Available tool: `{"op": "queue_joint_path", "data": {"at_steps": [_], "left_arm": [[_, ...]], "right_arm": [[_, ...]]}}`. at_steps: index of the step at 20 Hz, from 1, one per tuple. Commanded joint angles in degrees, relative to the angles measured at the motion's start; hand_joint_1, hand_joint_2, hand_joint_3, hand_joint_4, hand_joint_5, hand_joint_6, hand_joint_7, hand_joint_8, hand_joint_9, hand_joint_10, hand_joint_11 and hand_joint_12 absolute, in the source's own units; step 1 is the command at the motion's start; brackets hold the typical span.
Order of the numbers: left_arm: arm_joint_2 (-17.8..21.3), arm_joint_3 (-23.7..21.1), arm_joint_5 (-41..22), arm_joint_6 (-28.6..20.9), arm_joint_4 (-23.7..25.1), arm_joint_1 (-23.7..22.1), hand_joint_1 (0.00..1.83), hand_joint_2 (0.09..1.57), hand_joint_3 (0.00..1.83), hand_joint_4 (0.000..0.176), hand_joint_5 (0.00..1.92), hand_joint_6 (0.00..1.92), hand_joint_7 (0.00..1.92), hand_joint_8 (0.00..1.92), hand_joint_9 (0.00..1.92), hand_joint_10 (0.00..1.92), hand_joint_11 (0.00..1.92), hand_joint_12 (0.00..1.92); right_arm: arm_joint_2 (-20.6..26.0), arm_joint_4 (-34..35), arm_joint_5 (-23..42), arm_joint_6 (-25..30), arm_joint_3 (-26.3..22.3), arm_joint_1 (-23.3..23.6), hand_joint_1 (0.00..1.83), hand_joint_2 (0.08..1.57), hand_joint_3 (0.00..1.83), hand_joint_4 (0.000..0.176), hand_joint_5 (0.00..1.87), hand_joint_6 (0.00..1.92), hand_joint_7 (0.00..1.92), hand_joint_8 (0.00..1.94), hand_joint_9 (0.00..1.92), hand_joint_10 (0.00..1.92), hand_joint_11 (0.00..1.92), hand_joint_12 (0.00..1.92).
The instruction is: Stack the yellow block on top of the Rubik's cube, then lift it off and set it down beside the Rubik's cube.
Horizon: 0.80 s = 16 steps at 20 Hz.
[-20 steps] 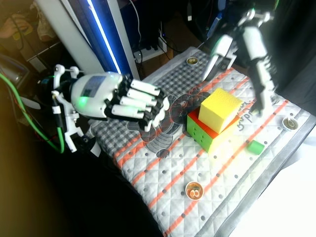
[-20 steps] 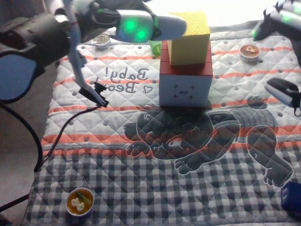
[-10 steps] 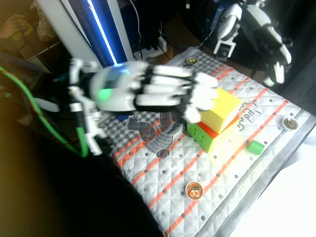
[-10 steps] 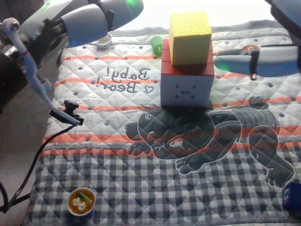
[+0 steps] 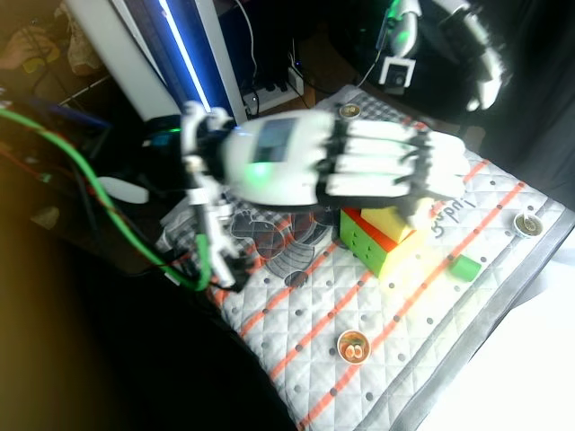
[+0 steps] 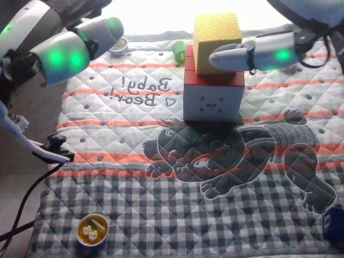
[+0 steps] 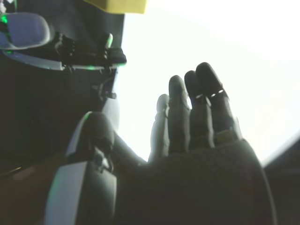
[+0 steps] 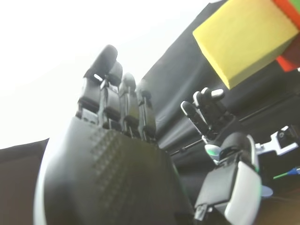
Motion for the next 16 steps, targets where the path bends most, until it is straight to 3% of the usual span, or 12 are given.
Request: {"op": "queue_joint_path", "data": {"at_steps": [1, 3, 4, 6, 7, 8, 9, 10, 12, 13, 14, 16], "left_arm": [[0.0, -0.3, 7.4, -0.4, 2.0, 0.0, 0.34, 1.37, 0.0, 0.037, 0.17, 0.09, 0.28, 0.28, 0.0, 1.04, 0.0, 1.71], [0.0, -0.5, 7.9, -0.5, 1.7, 0.5, 0.34, 1.38, 0.0, 0.046, 0.06, 0.28, 0.05, 0.73, 0.0, 1.01, 0.0, 1.69], [0.0, -0.6, 8.1, -0.5, 1.7, 0.5, 0.4, 1.39, 0.0, 0.044, 0.02, 0.42, 0.03, 0.77, 0.0, 0.98, 0.0, 1.62], [0.0, -0.8, 8.4, -0.5, 1.7, 0.7, 0.47, 1.39, 0.0, 0.049, 0.0, 0.53, 0.04, 0.75, 0.0, 1.0, 0.0, 1.62], [0.0, -0.9, 8.5, -0.5, 1.7, 0.8, 0.48, 1.4, 0.0, 0.03, 0.0, 0.55, 0.03, 0.75, 0.0, 1.0, 0.0, 1.63], [0.0, -1.0, 8.5, -0.5, 1.7, 0.9, 0.47, 1.39, 0.0, 0.056, 0.0, 0.58, 0.05, 0.75, 0.0, 1.01, 0.0, 1.59], [0.0, -1.0, 8.6, -0.5, 1.7, 0.9, 0.48, 1.4, 0.0, 0.061, 0.0, 0.54, 0.04, 0.71, 0.0, 0.95, 0.0, 1.53], [0.0, -1.0, 8.7, -0.5, 1.7, 1.0, 0.5, 1.4, 0.0, 0.043, 0.0, 0.56, 0.06, 0.72, 0.0, 0.96, 0.0, 1.52], [0.0, -1.2, 9.0, -0.5, 1.7, 1.1, 0.56, 1.4, 0.0, 0.042, 0.0, 0.61, 0.08, 0.76, 0.0, 1.01, 0.0, 1.57], [0.0, -1.3, 9.2, -0.5, 1.7, 1.1, 0.59, 1.41, 0.0, 0.032, 0.0, 0.61, 0.09, 0.75, 0.0, 0.99, 0.0, 1.55], [0.0, -1.4, 9.4, -0.5, 1.8, 1.2, 0.59, 1.41, 0.0, 0.021, 0.0, 0.61, 0.1, 0.75, 0.0, 1.01, 0.0, 1.57], [0.0, -1.6, 9.6, -0.5, 1.8, 1.4, 0.62, 1.41, 0.0, 0.023, 0.0, 0.63, 0.1, 0.74, 0.0, 1.0, 0.0, 1.58]], "right_arm": [[-0.2, 0.0, 5.5, -0.1, 0.6, 1.4, 0.48, 0.86, 0.06, 0.0, 0.23, 0.0, 0.32, 0.0, 0.3, 0.09, 0.0, 1.04], [-1.6, 0.0, 3.7, -0.1, 1.9, 1.9, 0.5, 0.88, 0.04, 0.0, 0.26, 0.01, 0.33, 0.01, 0.31, 0.05, 0.0, 0.93], [-2.3, 0.1, 2.9, -0.1, 2.6, 2.2, 0.46, 0.84, 0.02, 0.0, 0.27, 0.01, 0.35, 0.01, 0.32, 0.05, 0.0, 0.93], [-3.5, 0.4, 1.3, -0.1, 3.9, 2.5, 0.4, 0.78, 0.0, 0.0, 0.27, 0.01, 0.34, 0.0, 0.32, 0.04, 0.0, 1.0], [-3.9, 0.5, 0.8, -0.1, 4.2, 2.5, 0.38, 0.77, 0.0, 0.0, 0.27, 0.01, 0.35, 0.01, 0.34, 0.04, 0.0, 1.11], [-4.5, 0.5, 0.0, -0.1, 4.8, 2.6, 0.34, 0.77, 0.0, 0.0, 0.24, 0.0, 0.32, 0.0, 0.33, 0.04, 0.0, 1.13], [-4.7, 0.5, -0.5, -0.1, 5.0, 2.6, 0.31, 0.78, 0.0, 0.0, 0.22, 0.0, 0.32, 0.0, 0.34, 0.04, 0.0, 1.16], [-5.0, 0.5, -1.0, -0.1, 5.3, 2.6, 0.37, 0.85, 0.02, 0.0, 0.22, 0.0, 0.31, 0.0, 0.34, 0.03, 0.0, 1.18], [-5.5, 0.5, -1.7, -0.1, 5.8, 2.6, 0.44, 0.93, 0.04, 0.0, 0.25, 0.01, 0.35, 0.01, 0.38, 0.05, 0.0, 1.28], [-5.6, 0.5, -2.0, -0.1, 6.0, 2.6, 0.45, 0.97, 0.05, 0.0, 0.2, 0.0, 0.29, 0.01, 0.32, 0.02, 0.0, 1.16], [-5.8, 0.6, -2.2, -0.1, 6.2, 2.6, 0.52, 1.03, 0.05, 0.0, 0.22, 0.01, 0.31, 0.01, 0.36, 0.03, 0.0, 1.25], [-5.9, 1.0, -2.4, -0.1, 6.4, 2.6, 0.63, 1.09, 0.02, 0.0, 0.26, 0.01, 0.38, 0.02, 0.43, 0.05, 0.0, 1.33]]}}
